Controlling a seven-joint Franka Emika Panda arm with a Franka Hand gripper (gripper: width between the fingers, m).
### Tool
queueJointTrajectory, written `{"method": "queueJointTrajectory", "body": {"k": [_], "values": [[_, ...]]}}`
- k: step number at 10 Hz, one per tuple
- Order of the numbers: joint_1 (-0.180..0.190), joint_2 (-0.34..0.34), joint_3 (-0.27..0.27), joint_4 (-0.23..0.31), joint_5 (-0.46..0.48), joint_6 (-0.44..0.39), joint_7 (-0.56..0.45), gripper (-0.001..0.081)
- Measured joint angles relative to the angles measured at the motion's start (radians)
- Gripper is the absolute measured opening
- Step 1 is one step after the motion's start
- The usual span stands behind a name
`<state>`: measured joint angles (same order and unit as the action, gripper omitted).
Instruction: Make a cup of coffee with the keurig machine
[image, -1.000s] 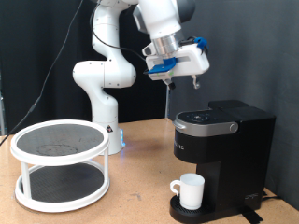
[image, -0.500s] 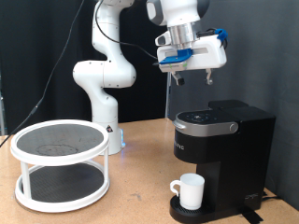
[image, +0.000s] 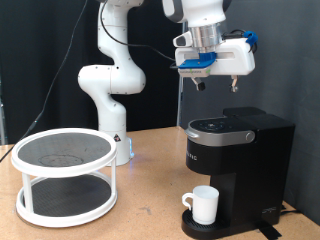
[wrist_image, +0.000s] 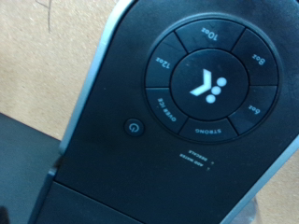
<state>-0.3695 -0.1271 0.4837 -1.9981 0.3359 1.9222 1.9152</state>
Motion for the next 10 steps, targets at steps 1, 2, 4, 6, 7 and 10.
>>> {"method": "queueJointTrajectory", "body": {"k": [1, 2, 4, 6, 7, 10], "values": [[-0.001, 0.014, -0.001, 0.011, -0.001, -0.018, -0.008, 0.0735], [-0.002, 0.027, -0.002, 0.017, -0.008, -0.046, -0.018, 0.0735], [-0.002, 0.049, -0.002, 0.014, -0.048, -0.071, -0.026, 0.0623], [-0.002, 0.056, -0.002, -0.006, -0.075, -0.065, -0.028, 0.0444], [-0.002, 0.057, -0.002, -0.017, -0.084, -0.054, -0.027, 0.0297], [-0.001, 0.07, 0.003, -0.043, -0.134, -0.015, 0.004, 0.0036]]}}
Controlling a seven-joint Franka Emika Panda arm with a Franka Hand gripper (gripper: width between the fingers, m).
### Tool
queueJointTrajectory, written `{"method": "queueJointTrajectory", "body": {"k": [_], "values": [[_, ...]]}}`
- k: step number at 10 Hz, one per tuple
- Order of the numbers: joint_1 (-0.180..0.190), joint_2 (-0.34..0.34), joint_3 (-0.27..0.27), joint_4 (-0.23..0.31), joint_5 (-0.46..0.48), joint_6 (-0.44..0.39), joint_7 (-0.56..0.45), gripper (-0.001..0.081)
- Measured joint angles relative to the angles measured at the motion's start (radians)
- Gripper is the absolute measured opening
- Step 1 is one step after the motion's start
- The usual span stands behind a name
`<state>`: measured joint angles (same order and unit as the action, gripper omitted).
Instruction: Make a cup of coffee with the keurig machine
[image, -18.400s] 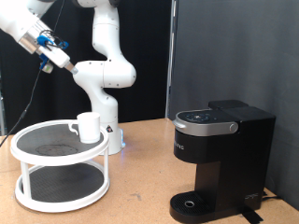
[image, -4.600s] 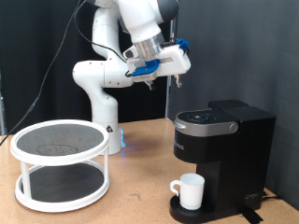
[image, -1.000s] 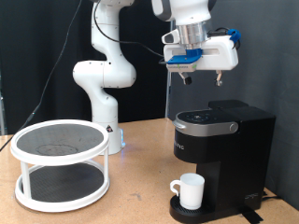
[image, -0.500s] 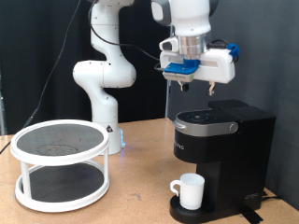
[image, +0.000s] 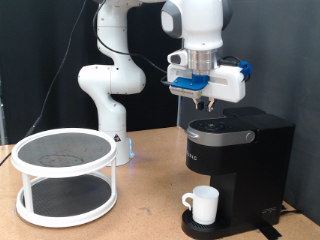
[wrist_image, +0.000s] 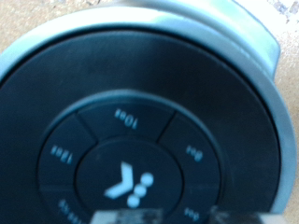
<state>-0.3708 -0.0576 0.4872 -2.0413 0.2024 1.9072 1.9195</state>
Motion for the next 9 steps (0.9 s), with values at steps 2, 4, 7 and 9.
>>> {"method": "queueJointTrajectory", "body": {"k": [2, 4, 7, 9], "values": [[0.001, 0.028, 0.006, 0.0, -0.022, 0.009, 0.022, 0.0011], [0.004, 0.056, 0.013, -0.001, -0.029, 0.025, 0.031, 0.0002], [0.009, 0.078, 0.027, 0.001, -0.029, 0.035, 0.031, 0.0], [0.011, 0.078, 0.034, 0.001, -0.033, 0.036, 0.031, 0.0]]}}
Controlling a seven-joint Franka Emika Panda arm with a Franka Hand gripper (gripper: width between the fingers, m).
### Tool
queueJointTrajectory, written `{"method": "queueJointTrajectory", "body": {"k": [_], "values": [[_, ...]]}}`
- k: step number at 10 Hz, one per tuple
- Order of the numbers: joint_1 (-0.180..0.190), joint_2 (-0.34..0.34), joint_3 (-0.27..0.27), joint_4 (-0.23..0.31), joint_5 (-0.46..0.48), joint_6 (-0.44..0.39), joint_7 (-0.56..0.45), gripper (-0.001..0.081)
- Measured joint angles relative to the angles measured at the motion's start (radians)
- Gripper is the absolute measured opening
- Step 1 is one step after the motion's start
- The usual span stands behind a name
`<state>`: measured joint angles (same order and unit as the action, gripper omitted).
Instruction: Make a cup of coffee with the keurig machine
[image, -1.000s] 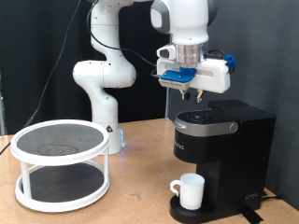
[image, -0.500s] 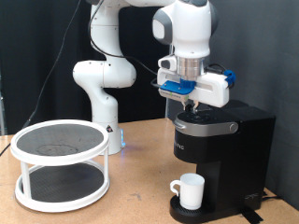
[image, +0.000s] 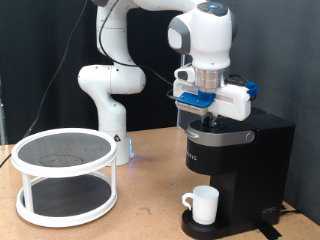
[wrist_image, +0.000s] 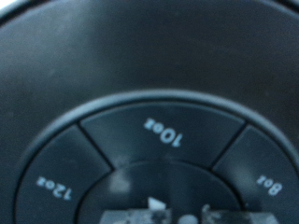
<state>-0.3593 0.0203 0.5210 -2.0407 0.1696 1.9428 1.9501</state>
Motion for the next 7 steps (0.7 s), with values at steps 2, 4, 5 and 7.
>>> {"method": "queueJointTrajectory", "body": {"k": [2, 4, 5, 7], "values": [[0.001, -0.001, 0.005, -0.002, -0.001, 0.003, -0.001, 0.0], [0.001, -0.011, 0.005, -0.013, 0.034, 0.015, -0.029, 0.0], [0.0, -0.018, 0.003, -0.021, 0.076, 0.017, -0.047, 0.0], [-0.011, -0.039, -0.004, -0.022, 0.188, -0.001, -0.081, 0.0]]}}
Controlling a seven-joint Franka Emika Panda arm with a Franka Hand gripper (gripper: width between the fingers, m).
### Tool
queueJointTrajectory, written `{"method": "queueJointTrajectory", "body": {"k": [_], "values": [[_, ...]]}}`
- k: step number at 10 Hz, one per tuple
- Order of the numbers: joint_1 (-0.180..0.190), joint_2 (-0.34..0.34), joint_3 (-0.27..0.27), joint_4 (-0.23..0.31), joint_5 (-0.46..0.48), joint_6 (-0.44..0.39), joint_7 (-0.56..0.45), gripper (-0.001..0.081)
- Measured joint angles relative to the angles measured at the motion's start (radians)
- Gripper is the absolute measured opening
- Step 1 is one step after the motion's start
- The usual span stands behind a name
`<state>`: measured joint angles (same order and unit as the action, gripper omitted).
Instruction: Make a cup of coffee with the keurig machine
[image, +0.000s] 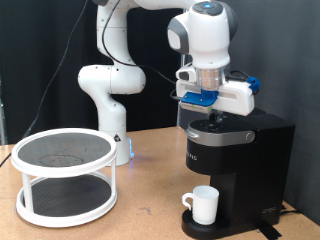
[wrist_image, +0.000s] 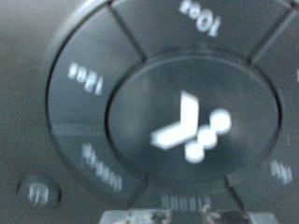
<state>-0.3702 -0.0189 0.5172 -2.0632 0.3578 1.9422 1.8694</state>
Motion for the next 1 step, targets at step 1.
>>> {"method": "queueJointTrajectory", "body": {"k": [1], "values": [[-0.003, -0.014, -0.009, 0.003, 0.041, -0.031, -0.004, 0.0]]}}
